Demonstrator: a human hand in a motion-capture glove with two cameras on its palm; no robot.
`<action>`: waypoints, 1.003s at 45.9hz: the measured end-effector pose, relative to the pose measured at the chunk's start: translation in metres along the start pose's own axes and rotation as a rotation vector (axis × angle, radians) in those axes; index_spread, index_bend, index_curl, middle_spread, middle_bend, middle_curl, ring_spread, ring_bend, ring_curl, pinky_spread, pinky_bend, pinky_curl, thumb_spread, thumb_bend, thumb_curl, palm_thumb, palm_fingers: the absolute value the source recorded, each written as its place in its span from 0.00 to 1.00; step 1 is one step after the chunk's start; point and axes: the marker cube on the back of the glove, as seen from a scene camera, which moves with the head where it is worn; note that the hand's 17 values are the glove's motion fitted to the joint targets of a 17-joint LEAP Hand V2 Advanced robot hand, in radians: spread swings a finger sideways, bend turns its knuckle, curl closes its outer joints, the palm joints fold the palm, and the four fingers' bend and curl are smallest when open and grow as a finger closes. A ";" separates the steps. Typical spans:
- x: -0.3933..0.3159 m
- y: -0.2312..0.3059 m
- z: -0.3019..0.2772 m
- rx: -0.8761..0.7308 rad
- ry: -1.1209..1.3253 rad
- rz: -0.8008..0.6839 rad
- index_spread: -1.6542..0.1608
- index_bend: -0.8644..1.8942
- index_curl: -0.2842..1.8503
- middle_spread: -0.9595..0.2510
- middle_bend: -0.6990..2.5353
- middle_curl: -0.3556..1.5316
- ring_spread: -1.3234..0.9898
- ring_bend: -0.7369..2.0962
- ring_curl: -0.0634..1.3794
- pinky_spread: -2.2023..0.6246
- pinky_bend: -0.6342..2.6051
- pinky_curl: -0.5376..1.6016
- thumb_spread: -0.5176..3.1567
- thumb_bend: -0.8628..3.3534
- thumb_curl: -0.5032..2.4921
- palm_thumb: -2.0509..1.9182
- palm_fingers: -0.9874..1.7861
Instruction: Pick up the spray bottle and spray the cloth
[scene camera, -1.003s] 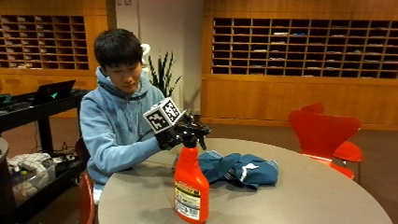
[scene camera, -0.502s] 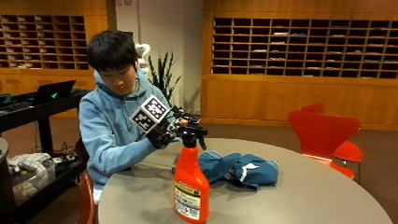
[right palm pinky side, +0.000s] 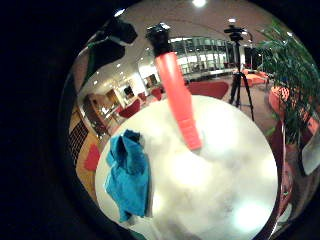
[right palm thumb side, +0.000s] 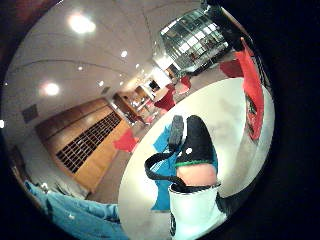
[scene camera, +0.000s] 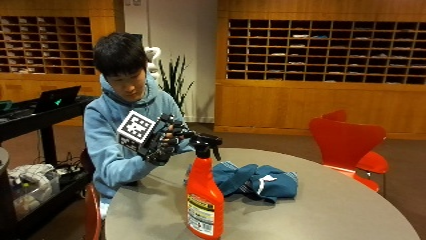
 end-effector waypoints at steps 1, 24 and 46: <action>0.005 -0.001 -0.001 0.009 -0.003 0.013 0.73 0.35 0.28 0.75 0.27 0.33 0.58 0.37 0.25 0.84 0.29 0.41 0.45 0.20 0.32 0.70 0.55; 0.069 -0.014 0.011 0.102 -0.114 0.333 0.77 0.34 0.22 0.80 0.28 0.36 0.60 0.41 0.28 0.84 0.34 0.43 0.43 0.20 0.31 0.67 0.47; 0.083 -0.050 0.057 0.078 -0.161 0.437 0.79 0.35 0.21 0.81 0.29 0.37 0.61 0.42 0.28 0.85 0.35 0.43 0.42 0.20 0.30 0.67 0.46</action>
